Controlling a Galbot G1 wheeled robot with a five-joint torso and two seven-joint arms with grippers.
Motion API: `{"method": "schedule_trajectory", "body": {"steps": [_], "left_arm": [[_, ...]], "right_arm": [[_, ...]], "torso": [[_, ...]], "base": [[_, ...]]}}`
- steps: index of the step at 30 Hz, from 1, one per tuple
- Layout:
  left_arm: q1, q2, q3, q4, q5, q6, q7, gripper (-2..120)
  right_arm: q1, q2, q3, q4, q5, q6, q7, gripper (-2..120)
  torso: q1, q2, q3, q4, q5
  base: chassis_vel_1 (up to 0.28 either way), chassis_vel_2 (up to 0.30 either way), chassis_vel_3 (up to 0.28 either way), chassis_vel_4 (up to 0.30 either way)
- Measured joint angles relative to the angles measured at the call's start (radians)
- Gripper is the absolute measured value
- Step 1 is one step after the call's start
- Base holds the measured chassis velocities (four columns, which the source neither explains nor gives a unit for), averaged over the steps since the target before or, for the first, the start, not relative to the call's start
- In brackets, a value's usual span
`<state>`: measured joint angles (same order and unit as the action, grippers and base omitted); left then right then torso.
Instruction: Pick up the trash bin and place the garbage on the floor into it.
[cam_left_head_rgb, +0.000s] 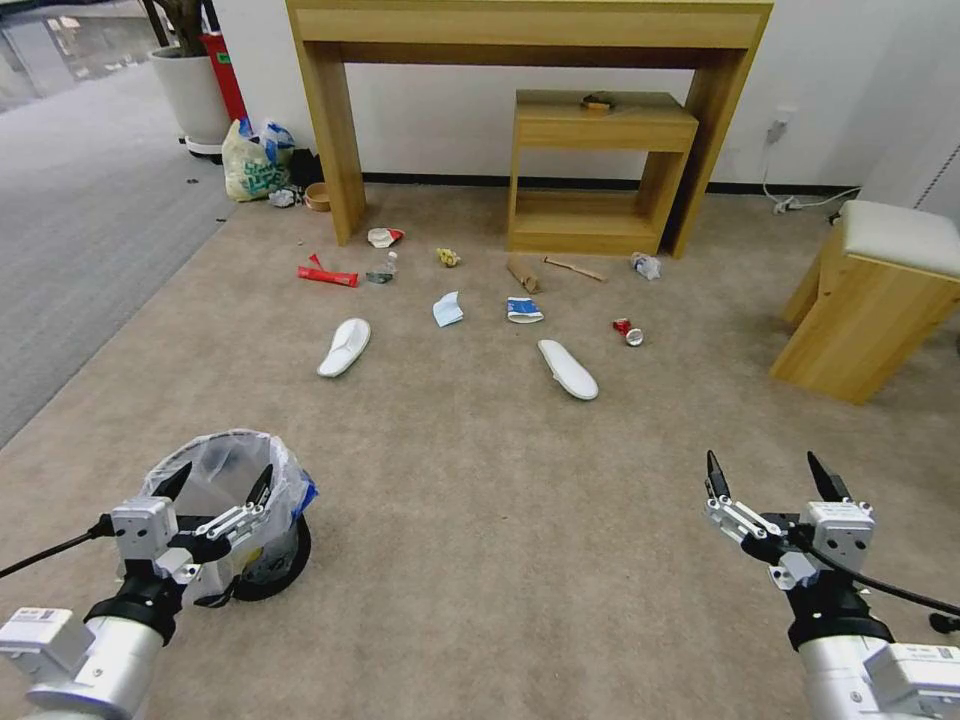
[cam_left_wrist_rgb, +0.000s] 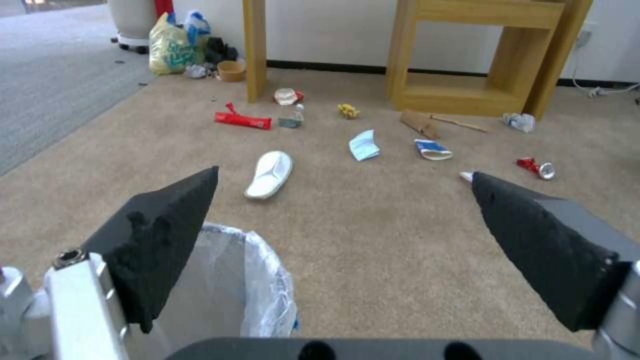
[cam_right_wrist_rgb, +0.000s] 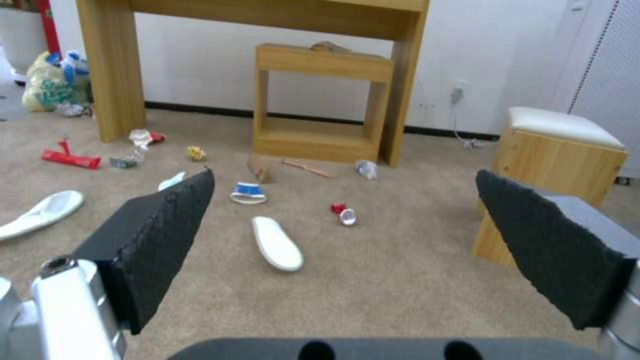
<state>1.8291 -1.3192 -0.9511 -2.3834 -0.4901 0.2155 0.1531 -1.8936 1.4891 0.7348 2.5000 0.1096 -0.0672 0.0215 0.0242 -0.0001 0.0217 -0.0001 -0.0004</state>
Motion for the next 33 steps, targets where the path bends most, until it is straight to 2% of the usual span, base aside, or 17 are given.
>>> {"method": "schedule_trajectory", "body": {"steps": [11,18,19,22,24,27,28,31,32,33], "left_arm": [[-0.009,0.033,-0.01,0.004,-0.016,0.013,-0.005,100],[-0.055,0.164,-0.047,0.045,-0.101,0.067,-0.04,100],[-0.055,0.164,-0.047,0.045,-0.101,0.067,-0.04,100],[-0.107,0.274,-0.074,0.129,-0.209,0.139,-0.067,100],[-0.107,0.274,-0.074,0.129,-0.209,0.139,-0.067,100],[-0.181,0.429,-0.086,0.257,-0.356,0.255,-0.098,100],[-0.181,0.429,-0.086,0.257,-0.356,0.255,-0.098,100],[-0.244,0.546,-0.073,0.351,-0.461,0.341,-0.109,100],[-0.275,0.6,-0.061,0.406,-0.503,0.385,-0.111,100],[-0.275,0.6,-0.061,0.406,-0.503,0.385,-0.111,100]], "right_arm": [[-0.001,0.0,0.001,0.0,0.002,0.001,0.002,100],[0.001,-0.002,0.0,0.0,0.006,-0.005,0.005,100],[0.001,-0.002,0.0,0.0,0.006,-0.005,0.005,100],[0.003,-0.003,0.002,0.0,0.015,-0.015,0.012,100],[0.003,-0.003,0.002,0.0,0.015,-0.015,0.012,100],[0.008,-0.003,0.005,0.0,0.024,-0.033,0.02,100],[0.008,-0.003,0.005,0.0,0.024,-0.033,0.02,100],[0.021,-0.002,0.011,0.0,0.045,-0.058,0.027,100],[0.031,-0.002,0.015,0.0,0.064,-0.078,0.033,100],[0.031,-0.002,0.015,0.0,0.064,-0.078,0.033,100]], "torso": [[0.0,0.0,0.0,0.0001,0.0],[0.0,0.0,0.0,0.0,0.0],[0.0,0.0,0.0,0.0,0.0],[0.0,0.0,0.0,0.0,-0.0003],[0.0,0.0,0.0,0.0,-0.0003],[0.0,0.0,0.0,0.0001,-0.0005],[0.0,0.0,0.0,0.0001,-0.0005],[0.0,0.0,0.0,0.0,-0.0001],[0.0,0.0,0.0,-0.0002,-0.0002],[0.0,0.0,0.0,-0.0002,-0.0002]], "base": [[0.0,0.0,0.0,0.0],[0.0,0.0,0.0,0.0],[0.0,0.0,0.0,0.0],[0.0,0.0,0.0,0.0],[0.0,0.0,0.0,0.0],[0.0,0.0,0.0,0.0],[0.0,0.0,0.0,0.0],[0.0,0.0,0.0,0.0],[0.0,0.0,0.0,0.0],[0.0,0.0,0.0,0.0]]}}
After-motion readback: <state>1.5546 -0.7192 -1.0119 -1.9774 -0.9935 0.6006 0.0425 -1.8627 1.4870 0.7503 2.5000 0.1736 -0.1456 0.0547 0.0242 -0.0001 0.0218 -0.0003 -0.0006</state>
